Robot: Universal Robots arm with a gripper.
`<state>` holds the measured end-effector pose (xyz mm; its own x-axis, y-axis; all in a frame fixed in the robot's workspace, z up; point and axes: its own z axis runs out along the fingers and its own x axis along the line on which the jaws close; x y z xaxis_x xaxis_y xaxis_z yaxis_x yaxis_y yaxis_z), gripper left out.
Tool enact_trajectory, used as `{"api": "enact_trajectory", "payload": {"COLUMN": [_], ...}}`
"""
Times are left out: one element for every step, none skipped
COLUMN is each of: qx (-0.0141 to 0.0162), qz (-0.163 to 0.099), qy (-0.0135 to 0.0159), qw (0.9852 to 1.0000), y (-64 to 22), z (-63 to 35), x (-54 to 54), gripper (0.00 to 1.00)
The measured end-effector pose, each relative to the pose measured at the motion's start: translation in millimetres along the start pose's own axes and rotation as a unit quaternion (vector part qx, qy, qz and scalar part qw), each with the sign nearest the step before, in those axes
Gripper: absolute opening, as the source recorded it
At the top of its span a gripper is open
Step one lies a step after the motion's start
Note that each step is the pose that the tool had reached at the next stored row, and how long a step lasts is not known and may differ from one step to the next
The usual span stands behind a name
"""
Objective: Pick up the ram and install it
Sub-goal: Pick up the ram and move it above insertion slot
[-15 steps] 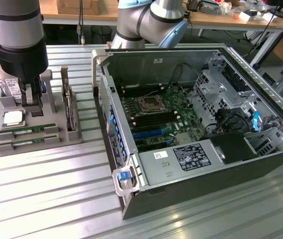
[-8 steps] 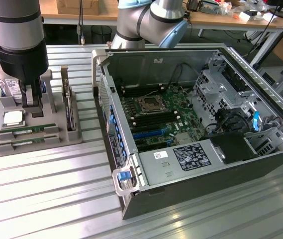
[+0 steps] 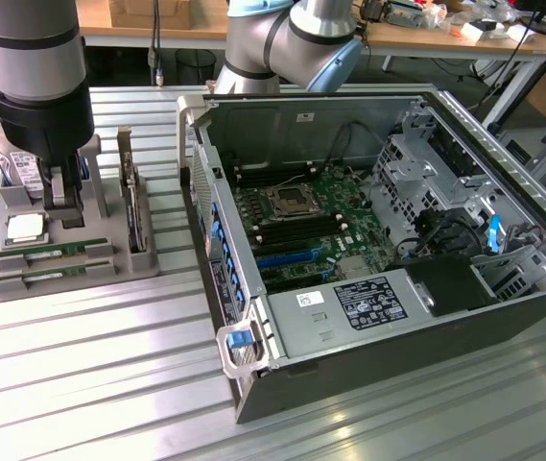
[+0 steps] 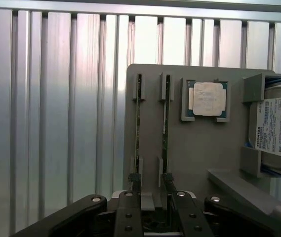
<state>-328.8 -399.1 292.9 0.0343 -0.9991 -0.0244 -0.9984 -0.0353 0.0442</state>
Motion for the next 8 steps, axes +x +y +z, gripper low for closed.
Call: {"api": "enact_trajectory", "payload": {"qx": [0.0000,0.0000,0.0000,0.0000,0.0000,0.0000,0.0000,0.0000], "qz": [0.000,0.000,0.000,0.000,0.000,0.000,0.000,0.000], "qy": [0.0000,0.0000,0.0000,0.0000,0.0000,0.0000,0.0000,0.0000], "qw": [1.0000,1.0000,1.0000,1.0000,1.0000,1.0000,1.0000,1.0000], "y": [0.0,0.0,0.0,0.0,0.0,-0.1,-0.1,-0.1], "z": [0.2,0.4,0.7,0.9,1.3,1.5,2.1,2.5], "x": [0.0,0.0,0.0,0.0,0.0,0.0,0.0,0.1], "gripper": [0.30,0.30,0.30,0.30,0.30,0.30,0.30,0.30]}}
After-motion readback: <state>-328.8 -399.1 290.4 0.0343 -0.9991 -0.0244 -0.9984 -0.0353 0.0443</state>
